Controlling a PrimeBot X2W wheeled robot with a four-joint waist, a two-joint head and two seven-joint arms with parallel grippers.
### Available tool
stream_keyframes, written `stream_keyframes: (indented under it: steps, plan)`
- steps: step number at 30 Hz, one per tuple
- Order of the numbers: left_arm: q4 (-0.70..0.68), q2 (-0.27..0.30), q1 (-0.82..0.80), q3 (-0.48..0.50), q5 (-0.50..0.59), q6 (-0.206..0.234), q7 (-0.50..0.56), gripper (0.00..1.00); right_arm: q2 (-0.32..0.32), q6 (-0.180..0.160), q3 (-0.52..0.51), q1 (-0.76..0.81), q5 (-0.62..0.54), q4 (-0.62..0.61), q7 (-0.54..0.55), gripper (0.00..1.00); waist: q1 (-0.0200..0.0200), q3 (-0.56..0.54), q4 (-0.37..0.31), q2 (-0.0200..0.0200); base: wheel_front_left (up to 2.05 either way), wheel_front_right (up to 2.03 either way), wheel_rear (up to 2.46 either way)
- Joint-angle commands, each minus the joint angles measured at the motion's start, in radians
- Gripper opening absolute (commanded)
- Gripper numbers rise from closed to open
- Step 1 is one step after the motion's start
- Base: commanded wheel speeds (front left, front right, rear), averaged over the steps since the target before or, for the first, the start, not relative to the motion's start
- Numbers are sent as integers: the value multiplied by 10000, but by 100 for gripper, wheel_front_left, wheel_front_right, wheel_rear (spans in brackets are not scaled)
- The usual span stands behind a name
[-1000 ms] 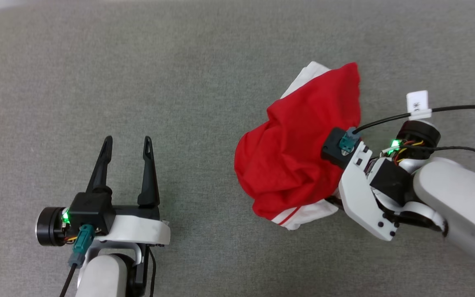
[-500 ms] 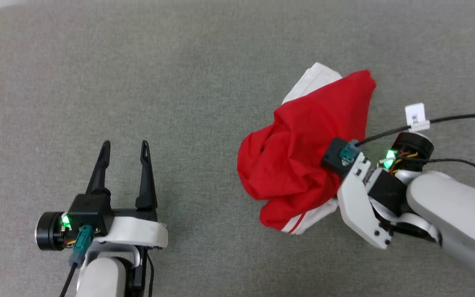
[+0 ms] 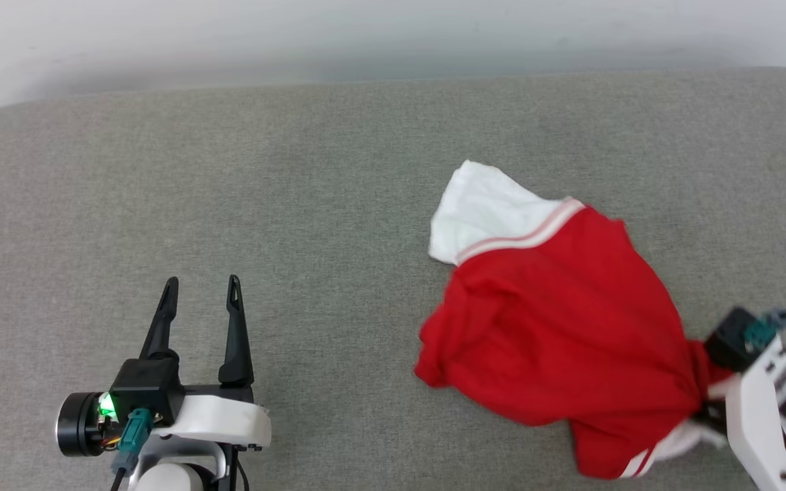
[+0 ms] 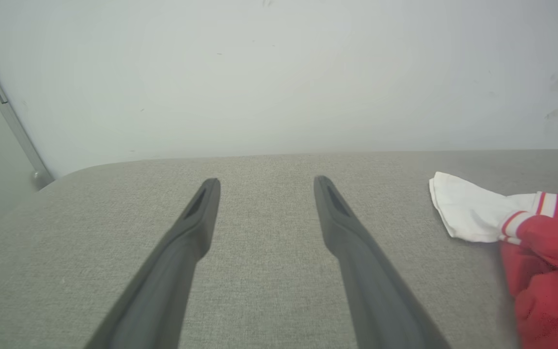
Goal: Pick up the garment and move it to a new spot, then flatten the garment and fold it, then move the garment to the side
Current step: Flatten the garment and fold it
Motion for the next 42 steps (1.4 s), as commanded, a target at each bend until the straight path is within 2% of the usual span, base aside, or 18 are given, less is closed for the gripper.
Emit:
stream_keyframes:
  steps: [1, 7, 8, 9, 10, 13, 18, 24, 28, 33, 37, 42]
  plan:
    - [-31, -4, 76, 27, -15, 22, -27, 100, 35, -3, -35, 236, 128, 89, -57, 0, 1, 10, -44, 0, 0, 0, 0]
    - [-15, -4, 1, 7, 53, -66, -27, 100, 732, -3, -340, 1525, 248, 1446, -564, 0, 1, 97, -81, 0, 0, 0, 0]
    - [-7, -6, 4, 20, 73, -66, -27, 100, 906, -3, -506, 1601, 237, 1572, -781, 9, 1, 87, -83, 0, 0, 0, 0]
    - [3, -6, 18, 41, 93, -81, -27, 100, 1007, -6, -713, 1611, 162, 1663, -1044, 76, 1, 66, -86, 0, 0, 0, 0]
    - [12, -3, 45, 83, 112, -96, -27, 100, 1059, -9, -983, 1554, 61, 1724, -1322, 100, 1, 29, -98, 0, 0, 0, 0]
    - [22, -6, 149, 208, 188, -148, -27, 100, 962, -7, -1733, 1503, -408, 1669, -2123, 100, 1, -110, -164, 0, 0, 0, 0]
    - [-73, 33, 152, 409, 353, -248, -27, 100, 1040, -4, -3388, 1557, -1172, 898, -3214, 100, 1, -277, -369, 0, 0, 0, 0]
    - [-239, 187, -256, 500, 500, -421, -25, 100, 1887, -4, -5797, 2285, -2610, 189, -4377, 100, 1, -232, -503, 0, 0, 0, 0]
    - [-254, 379, -784, 440, 602, -602, -25, 100, 3252, -4, -7834, 3205, -3943, -9, -5381, 100, 1, -69, -516, 0, 0, 0, 0]
    - [-157, 730, -1762, 184, 793, -898, -25, 100, 5529, -4, -10188, 4412, -6071, -361, -6498, 100, 1, 223, -623, 0, 0, 0, 0]
    - [235, 1004, -2786, 21, 701, -1181, -25, 100, 6962, -4, -11184, 5170, -7194, -908, -6850, 100, 1, 477, -782, 0, 0, 0, 0]
    - [1311, 1435, -4346, -565, 556, -1590, 52, 100, 8174, -4, -12143, 5655, -8005, -1742, -6960, 100, 1, 798, -970, 0, 0, 0, 0]
